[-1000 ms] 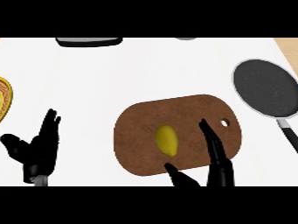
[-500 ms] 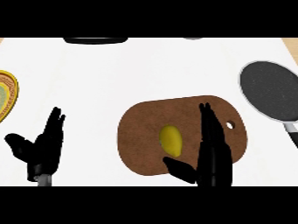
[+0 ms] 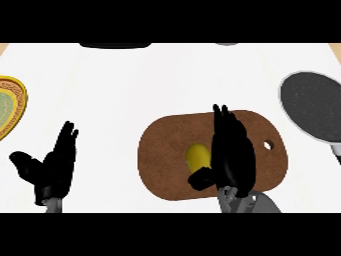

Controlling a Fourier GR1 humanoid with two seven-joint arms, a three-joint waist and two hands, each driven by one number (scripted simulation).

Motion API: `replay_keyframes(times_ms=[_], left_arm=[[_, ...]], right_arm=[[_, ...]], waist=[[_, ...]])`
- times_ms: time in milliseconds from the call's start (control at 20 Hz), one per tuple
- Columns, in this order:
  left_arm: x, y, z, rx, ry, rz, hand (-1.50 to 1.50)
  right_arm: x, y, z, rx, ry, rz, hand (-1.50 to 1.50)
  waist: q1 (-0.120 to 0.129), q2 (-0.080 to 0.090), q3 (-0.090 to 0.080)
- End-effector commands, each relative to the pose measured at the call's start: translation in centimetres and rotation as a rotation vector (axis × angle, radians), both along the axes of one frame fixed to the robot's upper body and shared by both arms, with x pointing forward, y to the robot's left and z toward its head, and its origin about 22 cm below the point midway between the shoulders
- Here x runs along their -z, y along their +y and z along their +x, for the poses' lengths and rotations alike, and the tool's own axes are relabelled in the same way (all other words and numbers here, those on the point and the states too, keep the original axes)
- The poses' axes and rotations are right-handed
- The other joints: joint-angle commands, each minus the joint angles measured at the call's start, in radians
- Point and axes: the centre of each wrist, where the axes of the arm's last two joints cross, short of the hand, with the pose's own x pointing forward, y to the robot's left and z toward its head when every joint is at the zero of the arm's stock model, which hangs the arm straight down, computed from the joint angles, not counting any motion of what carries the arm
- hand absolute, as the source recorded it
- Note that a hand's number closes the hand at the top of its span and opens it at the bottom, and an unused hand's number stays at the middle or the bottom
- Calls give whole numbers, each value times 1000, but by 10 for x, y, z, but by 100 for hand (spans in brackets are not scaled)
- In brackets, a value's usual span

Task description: Pick the lemon from the cutting board and place it in the pan

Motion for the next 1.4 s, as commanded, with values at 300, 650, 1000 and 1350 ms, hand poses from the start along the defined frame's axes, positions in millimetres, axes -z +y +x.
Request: replay_keyframes(times_ms=[300,650,1000,1350], left_arm=[[12,-8,-5,11,96,-36,0],[2,-7,-4,21,75,-61,0],[13,4,-2,0,82,-49,0],[1,3,-11,-4,80,-51,0]], right_arm=[[-8,1,36,-20,368,-90,-150],[-11,4,33,-46,441,-77,-150],[2,6,31,-38,349,-43,-150],[26,-7,22,-3,346,-88,-150]], waist=[[-11,3,-5],[-14,-1,-5],[-18,1,-4],[-19,0,-4]])
